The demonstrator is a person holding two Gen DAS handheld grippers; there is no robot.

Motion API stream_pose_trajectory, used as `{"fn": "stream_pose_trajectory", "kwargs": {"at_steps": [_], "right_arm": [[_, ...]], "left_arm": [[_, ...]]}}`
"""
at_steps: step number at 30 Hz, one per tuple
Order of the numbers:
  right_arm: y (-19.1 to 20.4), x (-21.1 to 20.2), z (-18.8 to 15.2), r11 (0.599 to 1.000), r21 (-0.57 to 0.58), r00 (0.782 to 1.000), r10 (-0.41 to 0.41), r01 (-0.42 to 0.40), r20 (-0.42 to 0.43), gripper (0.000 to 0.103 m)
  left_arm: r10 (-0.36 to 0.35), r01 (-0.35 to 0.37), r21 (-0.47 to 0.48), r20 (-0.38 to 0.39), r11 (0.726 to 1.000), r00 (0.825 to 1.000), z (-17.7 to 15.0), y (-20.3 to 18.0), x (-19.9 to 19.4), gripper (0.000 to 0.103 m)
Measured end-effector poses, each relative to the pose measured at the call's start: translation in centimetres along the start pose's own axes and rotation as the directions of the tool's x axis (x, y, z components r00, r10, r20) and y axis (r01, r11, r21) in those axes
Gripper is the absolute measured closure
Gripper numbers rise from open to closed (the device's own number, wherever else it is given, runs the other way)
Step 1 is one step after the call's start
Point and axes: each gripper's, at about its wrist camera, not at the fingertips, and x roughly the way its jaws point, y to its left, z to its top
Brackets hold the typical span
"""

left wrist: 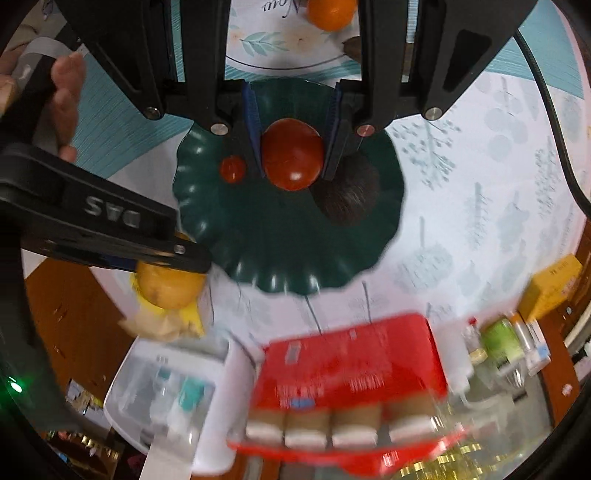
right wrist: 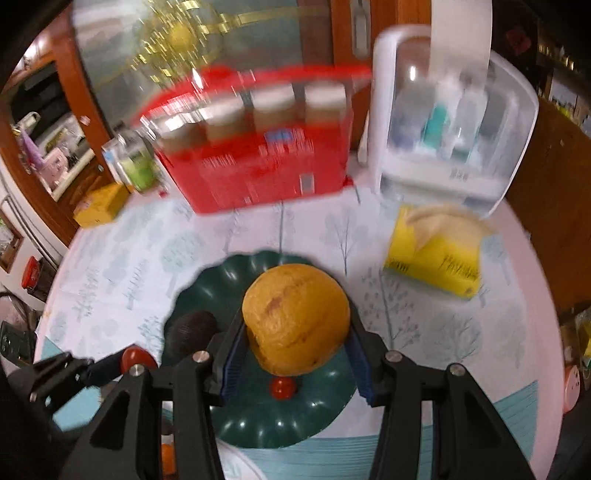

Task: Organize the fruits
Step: 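Lower both fruits onto the green plate and open both grippers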

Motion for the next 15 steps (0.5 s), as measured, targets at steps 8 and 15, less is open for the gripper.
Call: {"fn": "stream_pose_trajectory", "kwargs": {"at_steps": [8, 15], "right_arm": [[-0.7, 6.2, -2.3, 1.0, 0.023, 0.994, 0.021, -0.018, -0.109, 0.053], [0.2, 8.5, -2.4, 0.999, -0.016, 0.99, 0.036, -0.038, -0.135, 0.053]], "left_arm": [[-0.01, 0.011, 0.017, -0.065, 1.0, 0.998, -1.4, -1.0, 4.5, 0.074], [0.008, -0.007, 0.016, -0.095, 1.0, 0.995, -1.6, -0.8, 6.9, 0.074]]}}
